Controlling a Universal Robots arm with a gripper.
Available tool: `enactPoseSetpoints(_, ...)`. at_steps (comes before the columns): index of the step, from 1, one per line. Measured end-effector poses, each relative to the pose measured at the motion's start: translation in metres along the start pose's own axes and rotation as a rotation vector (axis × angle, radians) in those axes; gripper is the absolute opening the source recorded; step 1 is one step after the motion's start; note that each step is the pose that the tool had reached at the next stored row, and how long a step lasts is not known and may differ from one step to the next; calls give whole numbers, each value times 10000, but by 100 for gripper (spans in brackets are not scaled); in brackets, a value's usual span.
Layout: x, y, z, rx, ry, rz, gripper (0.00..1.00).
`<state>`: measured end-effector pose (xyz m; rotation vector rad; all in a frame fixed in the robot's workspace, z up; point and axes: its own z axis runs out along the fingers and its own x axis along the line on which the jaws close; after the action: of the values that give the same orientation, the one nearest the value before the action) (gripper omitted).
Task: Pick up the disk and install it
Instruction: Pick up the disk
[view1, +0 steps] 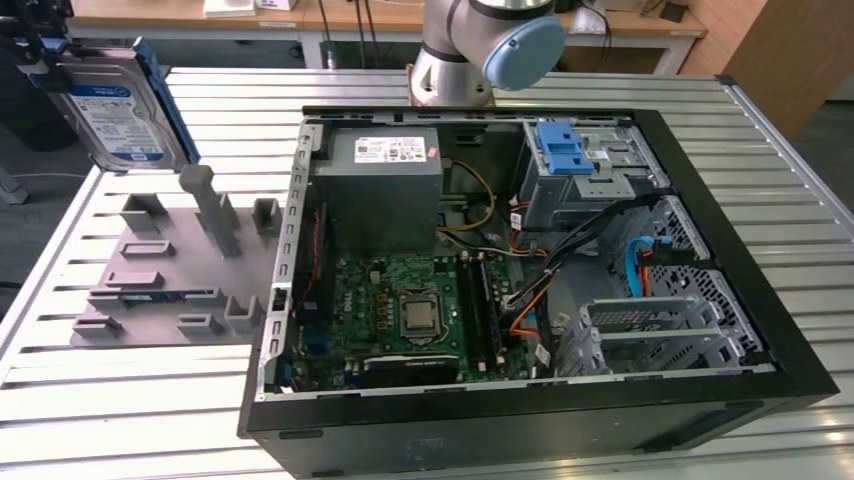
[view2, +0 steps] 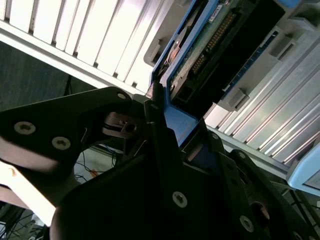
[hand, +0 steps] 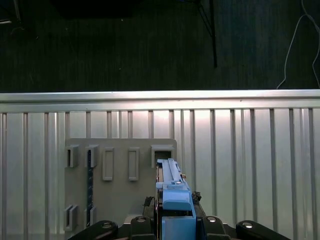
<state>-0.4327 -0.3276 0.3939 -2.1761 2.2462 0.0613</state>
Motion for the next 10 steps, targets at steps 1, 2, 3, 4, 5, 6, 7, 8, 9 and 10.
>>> enactPoseSetpoints(1, 0, 0, -5, -1, 0, 0, 36)
enactPoseSetpoints(2, 0, 0, -9, 0, 0, 0, 36)
enactPoseSetpoints(3, -1, 0, -13, 1, 0, 0, 36)
enactPoseSetpoints(4, -1, 0, -18, 0, 0, 0, 36)
enactPoseSetpoints(5, -1, 0, -22, 0, 0, 0, 36)
enactPoseSetpoints(6, -1, 1, -27, -1, 1, 0, 36)
enactPoseSetpoints(7, -1, 1, -32, -1, 0, 0, 36)
enactPoseSetpoints(8, -1, 1, -37, -1, 0, 0, 36)
enactPoseSetpoints(9, -2, 1, -42, -1, 0, 0, 36)
enactPoseSetpoints(10, -2, 1, -46, 0, 0, 1, 36)
